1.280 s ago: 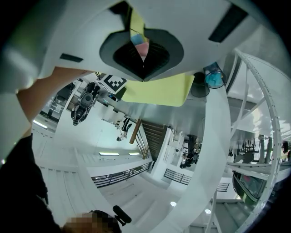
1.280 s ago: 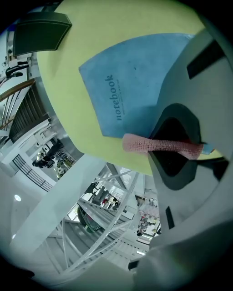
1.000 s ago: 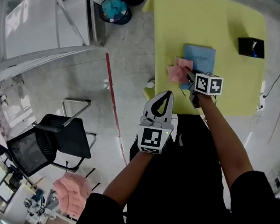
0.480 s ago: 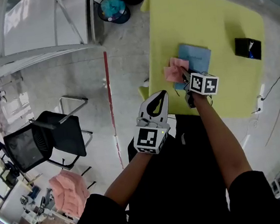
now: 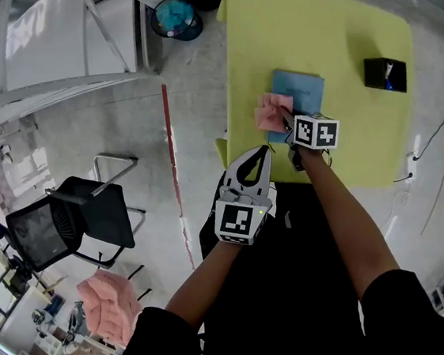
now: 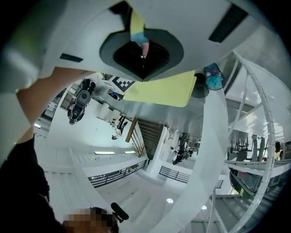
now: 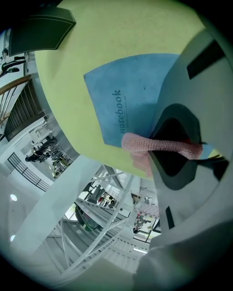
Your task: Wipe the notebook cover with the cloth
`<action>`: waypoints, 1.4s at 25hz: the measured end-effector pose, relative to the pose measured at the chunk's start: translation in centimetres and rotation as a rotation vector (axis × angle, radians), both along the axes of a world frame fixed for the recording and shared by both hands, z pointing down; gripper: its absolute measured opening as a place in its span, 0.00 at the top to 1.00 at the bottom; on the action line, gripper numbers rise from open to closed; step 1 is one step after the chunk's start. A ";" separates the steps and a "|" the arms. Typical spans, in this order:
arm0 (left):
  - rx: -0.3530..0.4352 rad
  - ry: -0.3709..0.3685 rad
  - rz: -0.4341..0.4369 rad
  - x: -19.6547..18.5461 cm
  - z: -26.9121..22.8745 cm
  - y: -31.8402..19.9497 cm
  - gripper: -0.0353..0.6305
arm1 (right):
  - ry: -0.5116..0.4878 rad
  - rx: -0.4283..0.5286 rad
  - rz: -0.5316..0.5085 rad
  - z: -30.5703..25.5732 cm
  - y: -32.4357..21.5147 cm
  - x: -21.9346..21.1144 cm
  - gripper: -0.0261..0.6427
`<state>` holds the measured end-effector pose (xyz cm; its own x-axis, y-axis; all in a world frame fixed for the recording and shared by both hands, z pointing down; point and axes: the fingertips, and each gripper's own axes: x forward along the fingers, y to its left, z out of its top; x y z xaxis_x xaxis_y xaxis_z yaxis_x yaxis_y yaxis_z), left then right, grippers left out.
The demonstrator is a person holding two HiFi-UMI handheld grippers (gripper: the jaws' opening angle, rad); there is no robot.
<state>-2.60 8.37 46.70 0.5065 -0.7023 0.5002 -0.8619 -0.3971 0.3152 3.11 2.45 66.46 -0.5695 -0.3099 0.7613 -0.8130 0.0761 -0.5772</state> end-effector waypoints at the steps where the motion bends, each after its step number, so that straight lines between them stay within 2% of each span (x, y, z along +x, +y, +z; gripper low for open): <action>1: 0.000 -0.001 -0.001 0.1 -0.1 0.0 0.94 | 0.001 -0.003 -0.003 0.0 0.0 0.0 0.90; 8: -0.012 -0.012 -0.044 0.4 0.2 0.1 0.94 | 0.026 0.008 -0.034 0.0 -0.2 1.1 0.90; 14: 0.003 -0.044 -0.122 -1.1 0.1 -1.7 0.94 | 0.030 0.007 -0.060 0.0 -0.1 2.1 0.90; 20: -0.002 -0.074 -0.105 0.0 0.0 -1.7 0.94 | 0.020 -0.009 -0.075 0.3 0.4 2.7 0.90; 32: -0.012 -0.069 -0.043 5.6 0.1 -1.6 0.94 | 0.006 -0.014 -0.089 0.4 0.9 5.7 0.90; 35: -0.012 -0.073 -0.045 5.9 0.1 -1.8 0.94 | 0.004 -0.018 -0.088 0.4 1.0 6.0 0.90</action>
